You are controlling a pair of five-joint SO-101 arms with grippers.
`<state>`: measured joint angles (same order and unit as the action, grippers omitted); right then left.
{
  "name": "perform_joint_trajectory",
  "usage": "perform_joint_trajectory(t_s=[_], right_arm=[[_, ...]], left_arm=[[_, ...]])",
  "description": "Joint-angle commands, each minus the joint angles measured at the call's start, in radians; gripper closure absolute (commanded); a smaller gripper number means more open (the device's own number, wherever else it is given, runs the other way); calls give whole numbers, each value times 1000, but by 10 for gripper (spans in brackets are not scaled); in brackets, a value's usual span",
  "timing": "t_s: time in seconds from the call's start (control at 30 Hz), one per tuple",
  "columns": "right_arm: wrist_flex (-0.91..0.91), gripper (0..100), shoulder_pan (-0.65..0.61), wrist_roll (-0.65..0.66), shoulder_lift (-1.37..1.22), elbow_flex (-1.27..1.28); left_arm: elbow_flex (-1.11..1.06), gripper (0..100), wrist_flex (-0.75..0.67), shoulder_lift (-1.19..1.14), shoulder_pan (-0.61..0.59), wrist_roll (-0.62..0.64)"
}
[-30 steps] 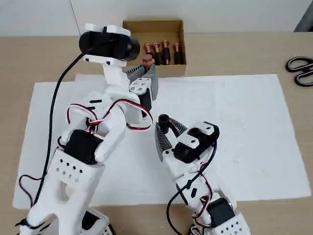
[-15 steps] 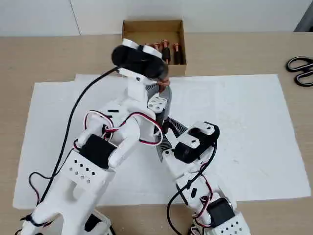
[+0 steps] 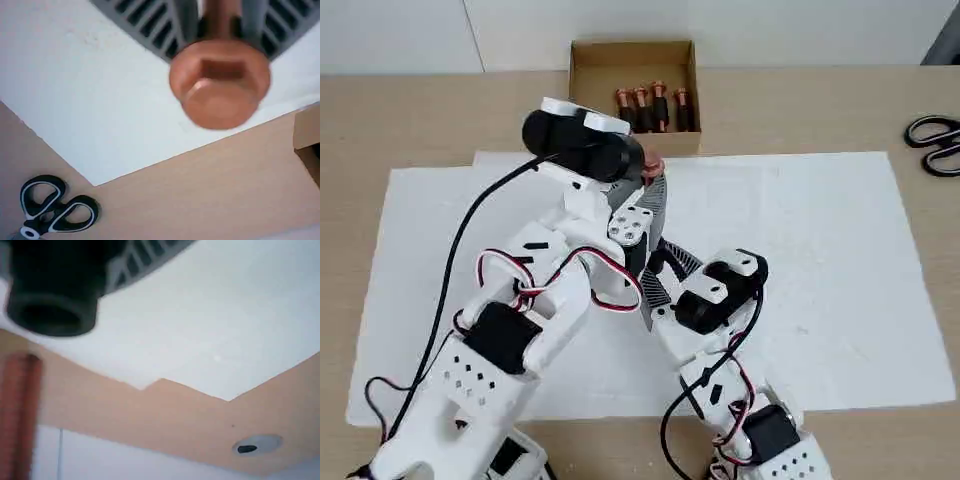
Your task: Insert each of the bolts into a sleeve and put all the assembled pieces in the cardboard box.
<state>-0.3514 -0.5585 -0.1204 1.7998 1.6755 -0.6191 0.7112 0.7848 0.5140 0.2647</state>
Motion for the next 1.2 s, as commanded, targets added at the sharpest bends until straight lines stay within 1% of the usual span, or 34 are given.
perform_joint_trajectory(t_s=[0.0, 0.17, 0.3, 0.7, 0.83, 1.17], right_arm=[[16, 995, -5, -11, 13, 8], [16, 995, -5, -11, 13, 8], [16, 995, -5, -11, 13, 8], [16, 995, -4, -11, 13, 8], [16, 995, -4, -11, 13, 8], [16, 995, -2, -11, 13, 8]], left_arm=[[5, 994, -32, 38, 8, 2], [5, 994, -28, 40, 8, 2], [13, 994, 21, 41, 25, 2], [8, 994, 21, 41, 29, 2], [15, 994, 61, 41, 29, 2], [13, 994, 63, 43, 29, 2]])
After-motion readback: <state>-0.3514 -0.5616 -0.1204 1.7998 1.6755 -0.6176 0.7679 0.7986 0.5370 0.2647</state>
